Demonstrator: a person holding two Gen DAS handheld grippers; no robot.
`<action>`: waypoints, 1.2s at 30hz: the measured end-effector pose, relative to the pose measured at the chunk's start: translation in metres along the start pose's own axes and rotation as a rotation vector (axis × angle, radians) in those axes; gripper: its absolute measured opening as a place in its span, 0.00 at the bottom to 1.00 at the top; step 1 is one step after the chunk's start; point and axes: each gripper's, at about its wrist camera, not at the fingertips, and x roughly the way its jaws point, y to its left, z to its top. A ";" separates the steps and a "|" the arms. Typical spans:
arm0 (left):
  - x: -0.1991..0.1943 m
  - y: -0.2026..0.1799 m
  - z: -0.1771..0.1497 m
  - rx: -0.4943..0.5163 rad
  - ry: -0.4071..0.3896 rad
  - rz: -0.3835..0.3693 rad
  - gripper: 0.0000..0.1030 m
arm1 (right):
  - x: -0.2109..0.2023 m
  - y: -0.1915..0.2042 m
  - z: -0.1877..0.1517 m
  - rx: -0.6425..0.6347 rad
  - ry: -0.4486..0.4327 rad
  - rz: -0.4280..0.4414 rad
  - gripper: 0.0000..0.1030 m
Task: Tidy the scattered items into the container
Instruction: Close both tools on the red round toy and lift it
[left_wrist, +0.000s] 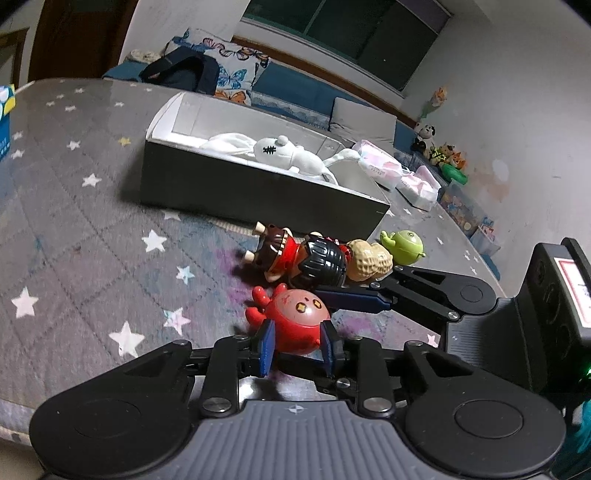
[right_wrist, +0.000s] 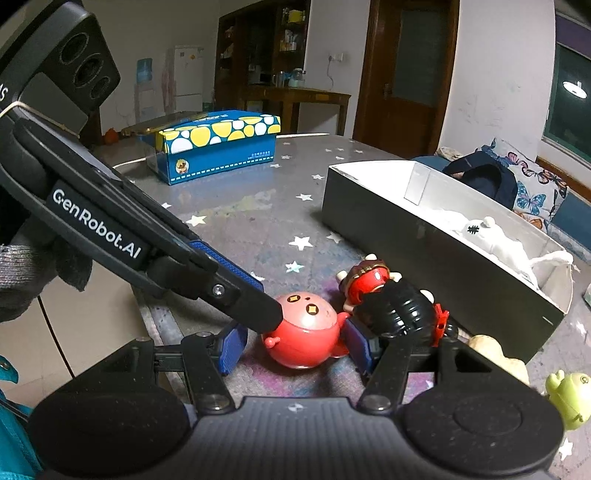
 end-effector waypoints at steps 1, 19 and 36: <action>0.001 0.000 0.000 -0.006 0.001 -0.004 0.28 | 0.000 0.000 0.000 -0.002 0.000 -0.001 0.57; 0.009 0.012 0.000 -0.114 0.004 -0.019 0.32 | 0.003 0.001 -0.006 -0.014 -0.021 -0.032 0.47; 0.018 0.051 -0.004 -0.275 0.008 -0.208 0.36 | -0.001 -0.006 -0.012 0.026 -0.054 0.000 0.47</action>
